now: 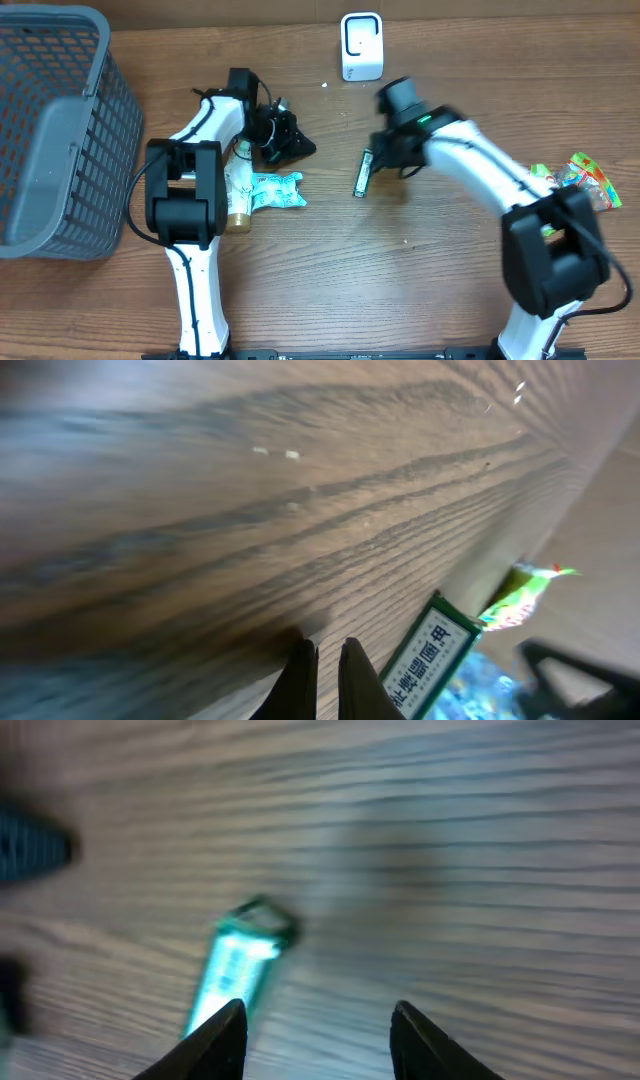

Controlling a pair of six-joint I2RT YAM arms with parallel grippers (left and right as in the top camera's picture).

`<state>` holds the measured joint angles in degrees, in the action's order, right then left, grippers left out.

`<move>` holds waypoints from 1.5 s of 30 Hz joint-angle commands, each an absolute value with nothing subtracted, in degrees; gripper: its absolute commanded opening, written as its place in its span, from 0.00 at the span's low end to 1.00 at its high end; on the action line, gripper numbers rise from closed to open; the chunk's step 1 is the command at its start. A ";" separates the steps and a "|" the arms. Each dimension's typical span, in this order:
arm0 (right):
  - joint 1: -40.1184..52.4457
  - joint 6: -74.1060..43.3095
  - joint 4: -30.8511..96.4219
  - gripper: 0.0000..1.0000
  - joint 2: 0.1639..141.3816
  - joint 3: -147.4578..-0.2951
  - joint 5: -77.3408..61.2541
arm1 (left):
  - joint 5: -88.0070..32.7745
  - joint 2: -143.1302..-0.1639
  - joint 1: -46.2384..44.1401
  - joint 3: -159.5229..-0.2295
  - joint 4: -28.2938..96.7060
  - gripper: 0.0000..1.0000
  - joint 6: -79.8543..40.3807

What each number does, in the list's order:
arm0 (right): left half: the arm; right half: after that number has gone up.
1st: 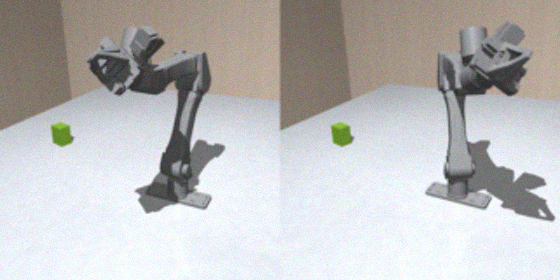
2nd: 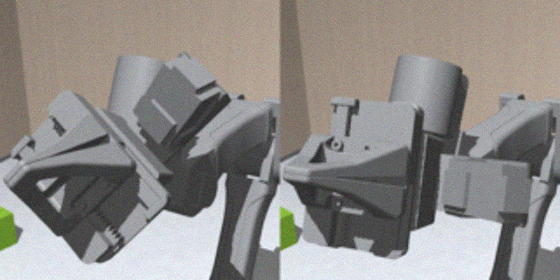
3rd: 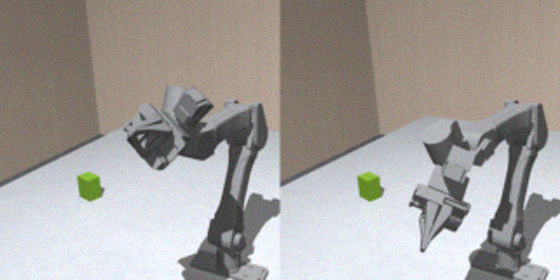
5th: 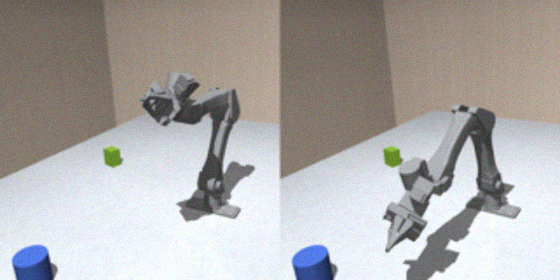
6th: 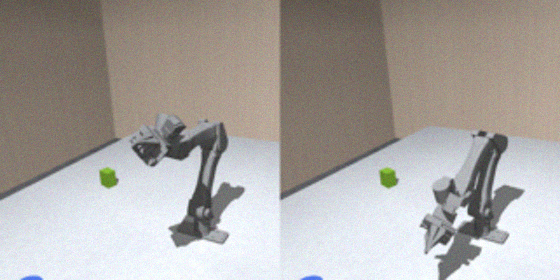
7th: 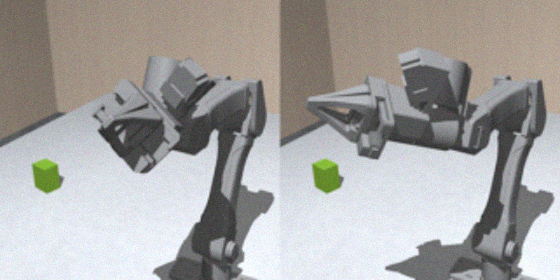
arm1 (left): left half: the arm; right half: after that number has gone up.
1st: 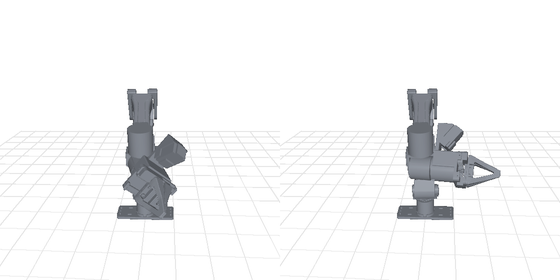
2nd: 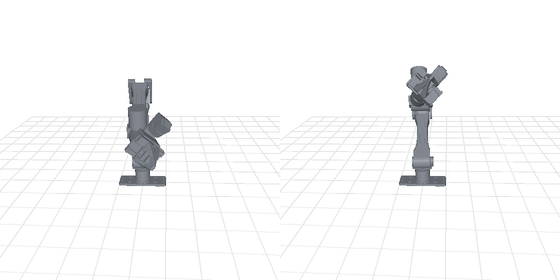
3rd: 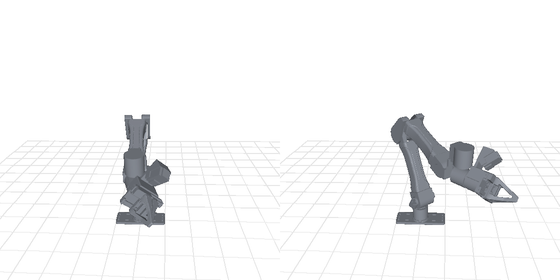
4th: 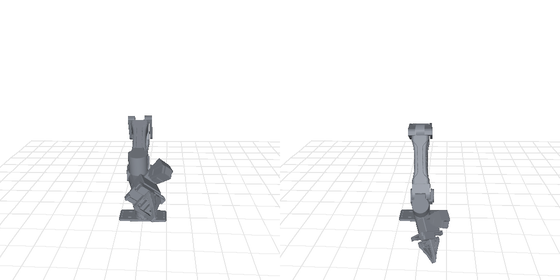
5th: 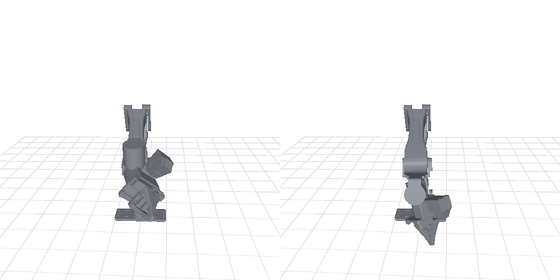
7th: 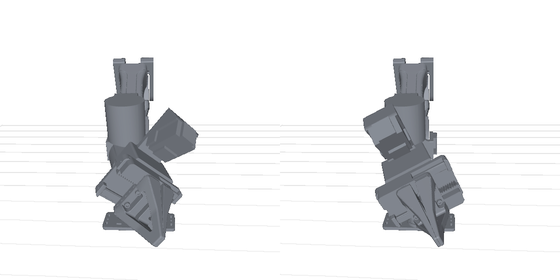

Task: Scan the item barcode

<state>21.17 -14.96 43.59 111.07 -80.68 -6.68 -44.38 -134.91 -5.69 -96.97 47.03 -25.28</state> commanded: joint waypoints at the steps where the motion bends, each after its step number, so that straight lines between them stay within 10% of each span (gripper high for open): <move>1: 15.97 -15.31 44.07 0.46 110.96 -80.79 -19.99 | -35.09 -137.45 -9.41 -99.02 48.69 0.04 -24.82; 11: 16.40 -22.94 38.98 0.29 112.55 -74.87 -21.06 | -34.04 -137.45 -13.32 -99.29 46.61 0.04 -25.34; 45: 18.50 -30.44 34.44 0.30 115.11 -72.27 -20.12 | -28.67 -133.19 -20.97 -105.58 53.98 0.04 -14.46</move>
<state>18.09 -30.04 35.00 114.19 -72.55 -20.49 -31.14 -134.91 -19.42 -103.70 53.43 -20.73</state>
